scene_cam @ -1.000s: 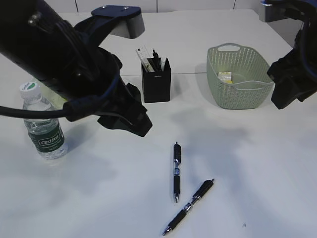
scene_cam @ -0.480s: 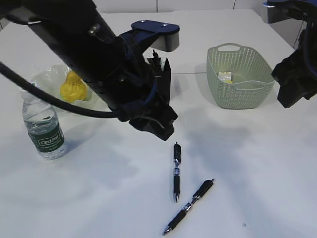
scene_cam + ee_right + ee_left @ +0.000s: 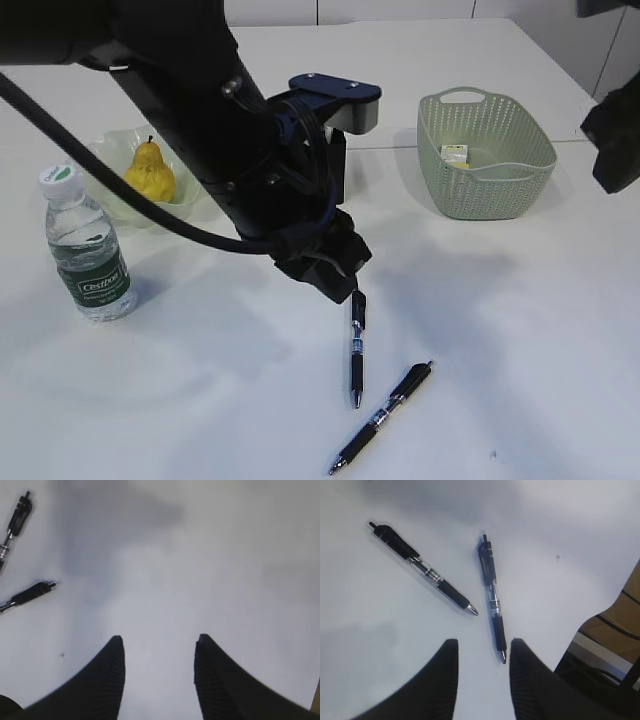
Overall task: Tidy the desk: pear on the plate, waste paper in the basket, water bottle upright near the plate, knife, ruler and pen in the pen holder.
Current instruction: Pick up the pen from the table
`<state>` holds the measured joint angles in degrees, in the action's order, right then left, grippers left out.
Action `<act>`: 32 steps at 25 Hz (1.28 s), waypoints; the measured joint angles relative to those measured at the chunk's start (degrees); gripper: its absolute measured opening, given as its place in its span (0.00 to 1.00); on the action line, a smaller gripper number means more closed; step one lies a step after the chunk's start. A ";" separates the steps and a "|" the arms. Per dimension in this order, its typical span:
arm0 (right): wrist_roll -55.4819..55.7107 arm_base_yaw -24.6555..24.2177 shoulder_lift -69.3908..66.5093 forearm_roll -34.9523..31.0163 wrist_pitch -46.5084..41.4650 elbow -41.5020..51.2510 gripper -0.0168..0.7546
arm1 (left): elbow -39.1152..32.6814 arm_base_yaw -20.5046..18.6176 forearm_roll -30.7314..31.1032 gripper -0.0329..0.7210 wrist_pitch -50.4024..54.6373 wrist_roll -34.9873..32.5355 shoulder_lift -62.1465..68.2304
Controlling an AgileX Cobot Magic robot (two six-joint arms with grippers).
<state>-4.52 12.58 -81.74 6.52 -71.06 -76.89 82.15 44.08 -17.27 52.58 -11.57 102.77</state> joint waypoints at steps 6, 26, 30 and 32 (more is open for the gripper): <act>0.55 0.00 7.79 1.80 -0.22 0.00 0.50 | 0.12 0.00 0.16 0.37 -0.11 -0.10 0.10; 2.34 0.00 18.53 0.93 -0.96 0.32 0.50 | 0.12 0.00 0.06 0.37 -5.97 1.95 10.12; 2.93 0.00 22.04 3.09 -1.11 0.32 0.50 | 0.12 0.00 0.06 0.37 -8.41 2.64 11.61; 3.07 0.00 22.19 3.59 -1.11 0.32 0.50 | 0.35 0.00 0.06 0.37 -9.62 3.89 12.35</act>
<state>-1.46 12.58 -59.55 10.11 -72.16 -76.57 82.50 44.08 -17.21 42.96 -7.69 115.11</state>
